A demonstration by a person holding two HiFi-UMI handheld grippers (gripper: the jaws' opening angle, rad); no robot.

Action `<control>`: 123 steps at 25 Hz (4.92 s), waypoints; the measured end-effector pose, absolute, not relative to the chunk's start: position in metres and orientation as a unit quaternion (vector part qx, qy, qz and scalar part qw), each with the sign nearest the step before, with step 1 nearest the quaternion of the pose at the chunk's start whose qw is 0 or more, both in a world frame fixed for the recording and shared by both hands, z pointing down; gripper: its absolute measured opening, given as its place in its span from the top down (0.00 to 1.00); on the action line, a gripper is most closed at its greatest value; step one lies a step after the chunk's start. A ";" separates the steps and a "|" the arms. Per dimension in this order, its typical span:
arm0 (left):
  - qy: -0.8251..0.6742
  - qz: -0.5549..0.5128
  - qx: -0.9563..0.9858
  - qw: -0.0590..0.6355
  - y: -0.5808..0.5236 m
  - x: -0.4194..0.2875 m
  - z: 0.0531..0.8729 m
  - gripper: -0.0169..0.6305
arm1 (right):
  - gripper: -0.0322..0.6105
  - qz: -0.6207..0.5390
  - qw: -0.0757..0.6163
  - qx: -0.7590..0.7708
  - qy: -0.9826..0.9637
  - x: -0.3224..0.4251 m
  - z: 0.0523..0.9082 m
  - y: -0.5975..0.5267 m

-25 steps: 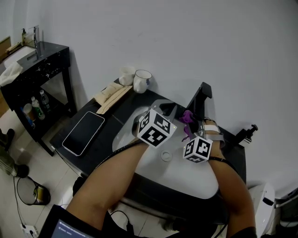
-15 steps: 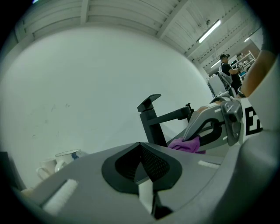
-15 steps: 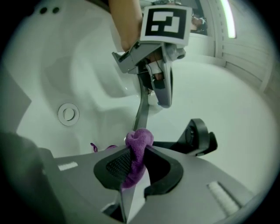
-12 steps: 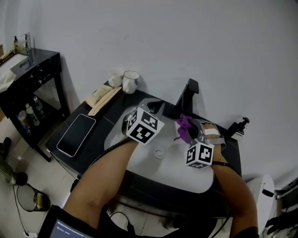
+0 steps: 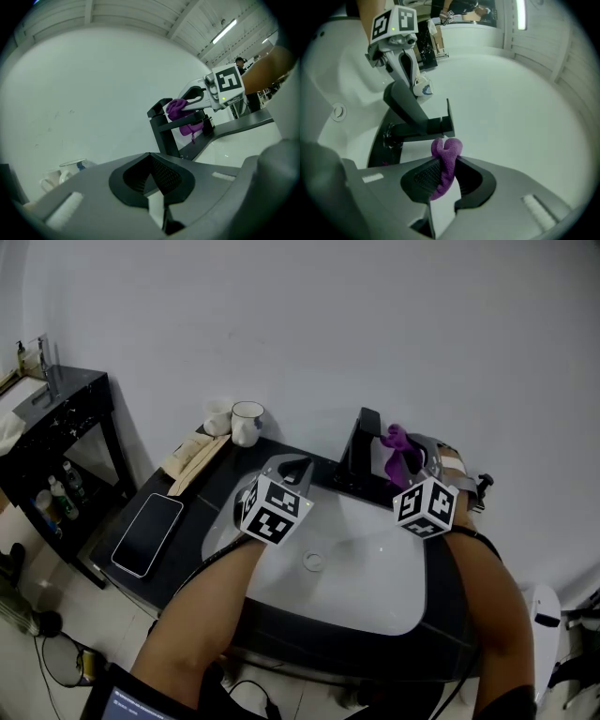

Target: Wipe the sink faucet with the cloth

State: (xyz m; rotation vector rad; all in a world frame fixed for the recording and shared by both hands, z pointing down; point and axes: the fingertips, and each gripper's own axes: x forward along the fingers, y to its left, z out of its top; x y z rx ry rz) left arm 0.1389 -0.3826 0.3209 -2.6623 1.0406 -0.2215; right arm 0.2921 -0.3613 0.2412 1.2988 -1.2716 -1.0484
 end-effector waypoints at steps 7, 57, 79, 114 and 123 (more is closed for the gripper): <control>0.358 -0.070 -0.921 0.135 -0.381 0.140 0.319 0.95 | 0.84 -0.456 0.511 0.519 -0.512 0.274 0.232 -0.387; 0.444 0.035 -0.890 0.094 -0.394 0.085 0.279 0.95 | 0.84 -0.056 0.162 0.610 -0.774 0.149 0.340 -0.336; 0.475 0.097 -0.864 0.134 -0.361 0.023 0.239 0.95 | 0.84 0.209 -0.445 0.662 -0.566 0.175 0.275 -0.405; 0.477 0.130 -0.865 0.091 -0.362 0.017 0.234 0.95 | 0.87 0.309 -0.534 0.660 -0.429 0.200 0.360 -0.403; 0.475 0.090 -0.867 0.125 -0.360 0.034 0.240 0.95 | 0.87 0.311 -0.385 0.698 -0.518 0.210 0.350 -0.357</control>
